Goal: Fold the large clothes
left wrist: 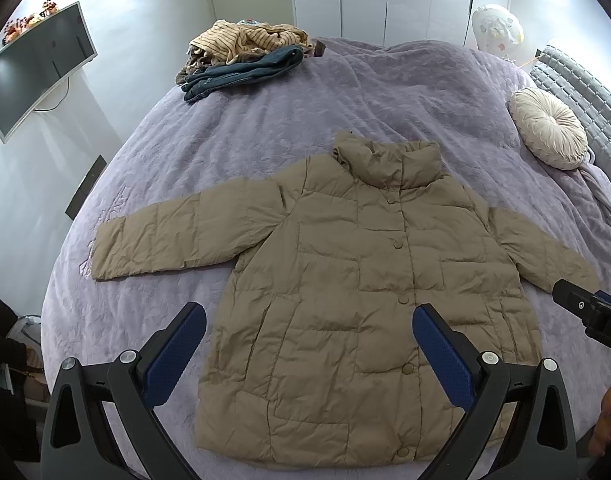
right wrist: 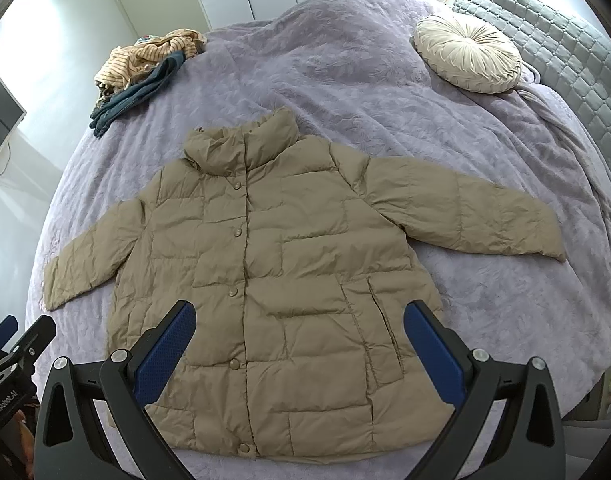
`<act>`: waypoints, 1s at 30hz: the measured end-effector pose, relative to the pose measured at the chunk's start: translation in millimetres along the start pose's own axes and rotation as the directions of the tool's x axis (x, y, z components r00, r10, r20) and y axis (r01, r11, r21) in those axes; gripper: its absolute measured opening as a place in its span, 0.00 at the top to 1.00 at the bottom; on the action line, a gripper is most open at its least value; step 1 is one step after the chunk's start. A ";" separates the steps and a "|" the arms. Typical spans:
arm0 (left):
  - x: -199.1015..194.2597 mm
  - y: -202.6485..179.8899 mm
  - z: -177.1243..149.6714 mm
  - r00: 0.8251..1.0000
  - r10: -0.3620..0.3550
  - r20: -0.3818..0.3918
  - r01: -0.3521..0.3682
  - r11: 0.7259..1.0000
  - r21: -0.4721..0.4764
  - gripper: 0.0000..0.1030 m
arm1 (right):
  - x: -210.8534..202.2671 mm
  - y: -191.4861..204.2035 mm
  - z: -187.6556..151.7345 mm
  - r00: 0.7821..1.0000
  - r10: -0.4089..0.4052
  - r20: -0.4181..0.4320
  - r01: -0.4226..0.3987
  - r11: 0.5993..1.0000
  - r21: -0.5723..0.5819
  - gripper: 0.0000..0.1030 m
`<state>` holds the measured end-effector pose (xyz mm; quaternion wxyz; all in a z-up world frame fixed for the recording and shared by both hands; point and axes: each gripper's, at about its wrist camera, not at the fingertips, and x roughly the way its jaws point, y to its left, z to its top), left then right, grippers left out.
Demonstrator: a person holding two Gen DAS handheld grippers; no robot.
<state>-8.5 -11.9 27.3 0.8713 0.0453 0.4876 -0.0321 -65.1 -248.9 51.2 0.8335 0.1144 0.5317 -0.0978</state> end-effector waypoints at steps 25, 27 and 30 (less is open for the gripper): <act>0.4 3.0 2.0 1.000 0.001 -0.004 -0.001 1.000 -0.007 0.00 | 1.3 0.4 0.5 1.000 0.001 -0.004 -0.001 1.000 0.000 0.00; 0.4 2.9 2.0 1.000 0.001 -0.003 -0.001 1.000 -0.007 0.00 | 1.2 0.6 1.3 1.000 0.002 -0.005 -0.002 1.000 0.001 0.00; 0.5 3.0 1.8 1.000 0.001 -0.005 -0.001 1.000 -0.008 0.00 | 1.4 0.0 2.0 1.000 0.001 -0.006 -0.001 1.000 0.001 0.00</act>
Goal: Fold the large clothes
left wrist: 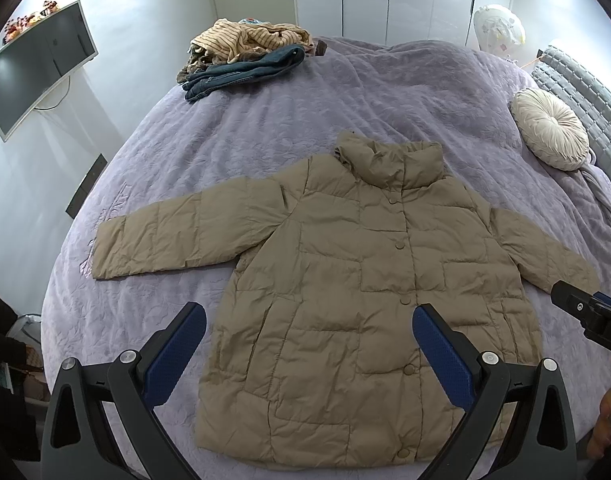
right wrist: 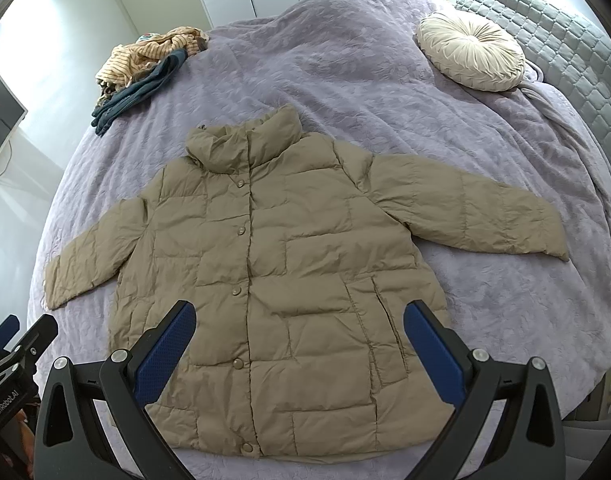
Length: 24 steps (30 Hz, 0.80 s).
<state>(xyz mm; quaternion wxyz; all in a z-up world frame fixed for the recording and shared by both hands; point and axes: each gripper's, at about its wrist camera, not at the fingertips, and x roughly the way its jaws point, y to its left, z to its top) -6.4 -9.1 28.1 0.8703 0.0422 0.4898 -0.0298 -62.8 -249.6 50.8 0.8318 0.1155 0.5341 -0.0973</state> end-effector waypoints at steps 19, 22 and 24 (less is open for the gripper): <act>34.3 21.4 -3.2 0.996 -0.056 -0.071 0.051 0.997 -0.062 0.00 | 24.1 24.4 -10.7 0.991 0.076 -0.111 -0.077 0.997 -0.002 0.00; 54.9 38.3 -6.7 0.990 -0.094 -0.108 0.083 0.991 -0.101 0.00 | 32.9 35.9 -14.5 0.987 0.091 -0.136 -0.096 0.995 -0.033 0.00; 67.4 52.6 -9.3 0.988 -0.096 -0.124 0.078 0.987 -0.139 0.00 | 42.0 44.0 -17.9 0.980 0.114 -0.165 -0.120 0.992 -0.030 0.00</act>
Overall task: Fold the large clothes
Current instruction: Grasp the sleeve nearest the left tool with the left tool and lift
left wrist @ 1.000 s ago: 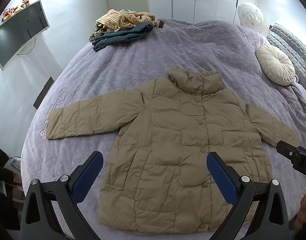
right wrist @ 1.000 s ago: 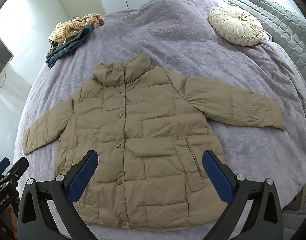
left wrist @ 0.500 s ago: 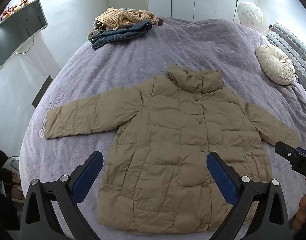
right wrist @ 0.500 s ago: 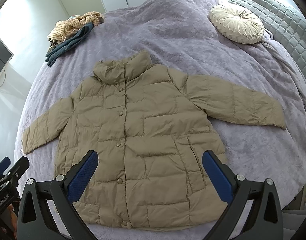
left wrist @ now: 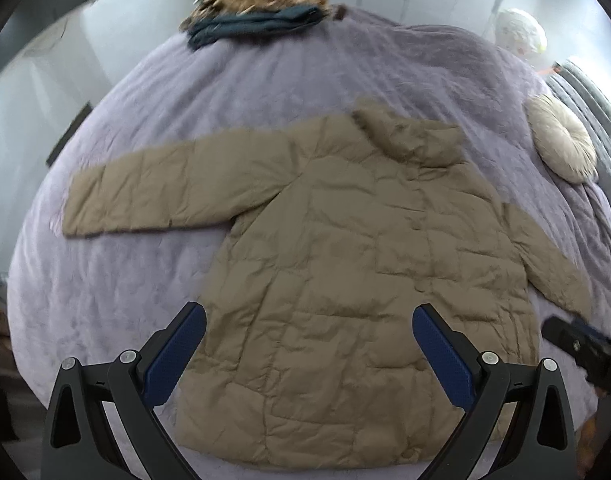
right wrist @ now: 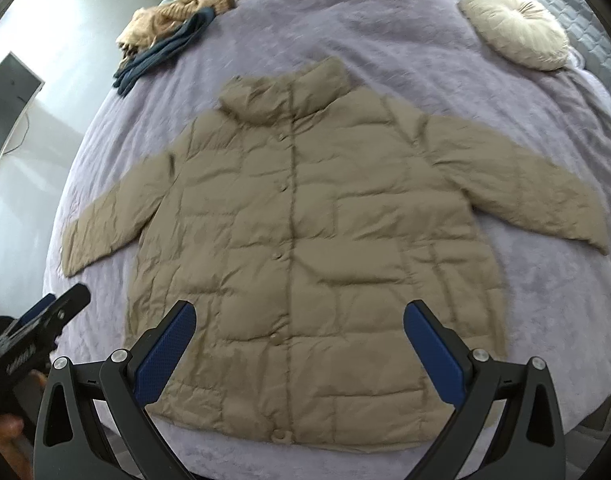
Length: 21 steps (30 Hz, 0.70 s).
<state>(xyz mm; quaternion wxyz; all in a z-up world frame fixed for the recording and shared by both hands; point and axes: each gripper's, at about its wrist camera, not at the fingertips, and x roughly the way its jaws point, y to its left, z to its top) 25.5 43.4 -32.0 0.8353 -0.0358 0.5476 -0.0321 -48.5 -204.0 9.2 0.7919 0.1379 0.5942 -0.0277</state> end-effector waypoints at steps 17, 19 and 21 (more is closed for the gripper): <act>116.8 210.5 28.0 0.998 -0.032 0.052 0.052 0.896 -0.440 0.00 | 114.8 67.7 -19.0 0.972 0.112 -0.209 -0.118 0.993 -0.020 0.00; 138.3 232.9 31.5 0.997 -0.043 0.058 0.066 0.870 -0.489 0.00 | 127.3 76.9 -21.7 0.971 0.118 -0.210 -0.129 0.991 -0.040 0.00; 158.6 252.1 34.7 0.998 -0.033 0.054 0.057 0.845 -0.531 0.00 | 134.4 84.4 -24.8 0.969 0.131 -0.209 -0.145 0.988 -0.054 0.00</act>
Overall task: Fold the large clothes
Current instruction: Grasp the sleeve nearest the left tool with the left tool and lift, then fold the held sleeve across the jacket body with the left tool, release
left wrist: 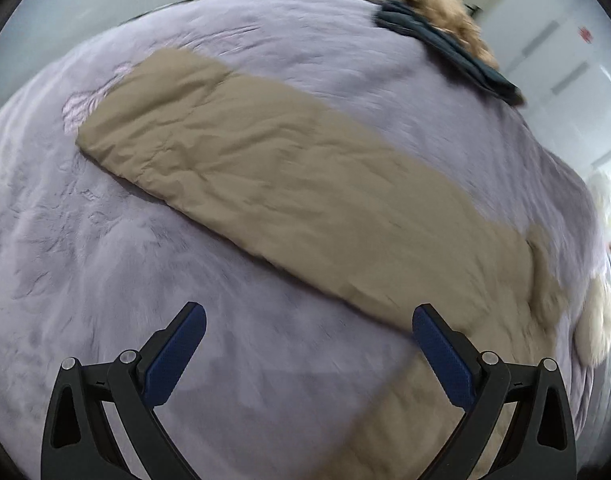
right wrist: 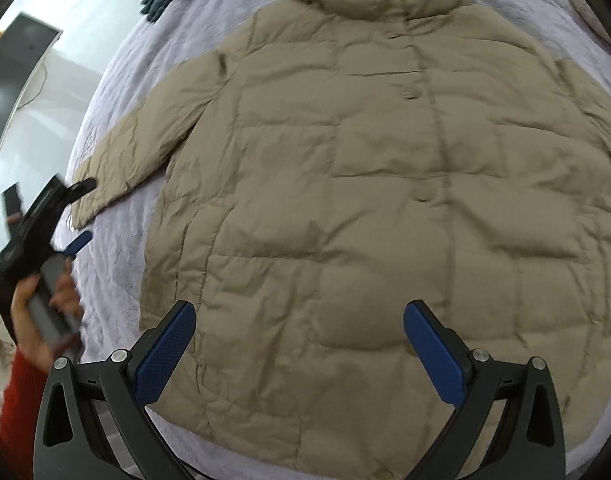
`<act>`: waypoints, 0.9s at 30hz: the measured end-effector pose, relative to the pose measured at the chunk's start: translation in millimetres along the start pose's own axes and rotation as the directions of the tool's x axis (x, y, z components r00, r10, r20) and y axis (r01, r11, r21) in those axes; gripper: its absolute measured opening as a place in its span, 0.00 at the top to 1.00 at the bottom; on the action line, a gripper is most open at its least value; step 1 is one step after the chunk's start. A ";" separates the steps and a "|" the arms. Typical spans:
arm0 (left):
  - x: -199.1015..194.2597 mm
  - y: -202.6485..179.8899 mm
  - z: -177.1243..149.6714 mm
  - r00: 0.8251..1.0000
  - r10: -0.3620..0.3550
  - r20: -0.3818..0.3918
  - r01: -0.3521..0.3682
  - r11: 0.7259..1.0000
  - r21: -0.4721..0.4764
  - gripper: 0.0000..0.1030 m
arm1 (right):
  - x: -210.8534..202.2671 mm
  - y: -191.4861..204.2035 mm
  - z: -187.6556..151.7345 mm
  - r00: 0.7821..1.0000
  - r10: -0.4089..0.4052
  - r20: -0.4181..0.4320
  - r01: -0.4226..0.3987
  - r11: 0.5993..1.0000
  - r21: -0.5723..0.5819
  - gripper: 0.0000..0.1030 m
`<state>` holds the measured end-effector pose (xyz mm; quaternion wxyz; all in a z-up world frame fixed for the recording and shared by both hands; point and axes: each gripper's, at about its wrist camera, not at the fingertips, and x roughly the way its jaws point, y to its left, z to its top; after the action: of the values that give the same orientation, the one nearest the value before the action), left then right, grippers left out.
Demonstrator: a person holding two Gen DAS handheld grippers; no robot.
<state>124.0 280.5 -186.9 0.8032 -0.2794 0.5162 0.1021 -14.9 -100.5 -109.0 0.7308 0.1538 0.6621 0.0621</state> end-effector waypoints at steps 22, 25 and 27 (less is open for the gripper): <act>53.2 64.6 89.7 0.990 -0.050 0.129 0.073 0.980 -0.186 0.86 | 35.5 50.5 50.3 0.993 0.019 0.120 -0.009 0.996 -0.085 0.00; 31.3 52.2 95.9 0.983 -0.049 0.174 0.067 0.993 -0.100 0.90 | 41.6 54.4 65.6 0.988 0.024 0.152 -0.015 0.998 -0.064 0.01; 11.9 40.7 99.0 0.975 -0.056 0.215 0.065 0.997 -0.035 0.90 | 46.0 58.6 76.1 0.985 0.037 0.166 -0.028 0.998 -0.060 0.11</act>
<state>187.3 367.4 -180.7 0.8507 -0.2991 0.4159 0.1178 72.2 -42.4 -128.8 0.7868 0.1482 0.5938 0.0799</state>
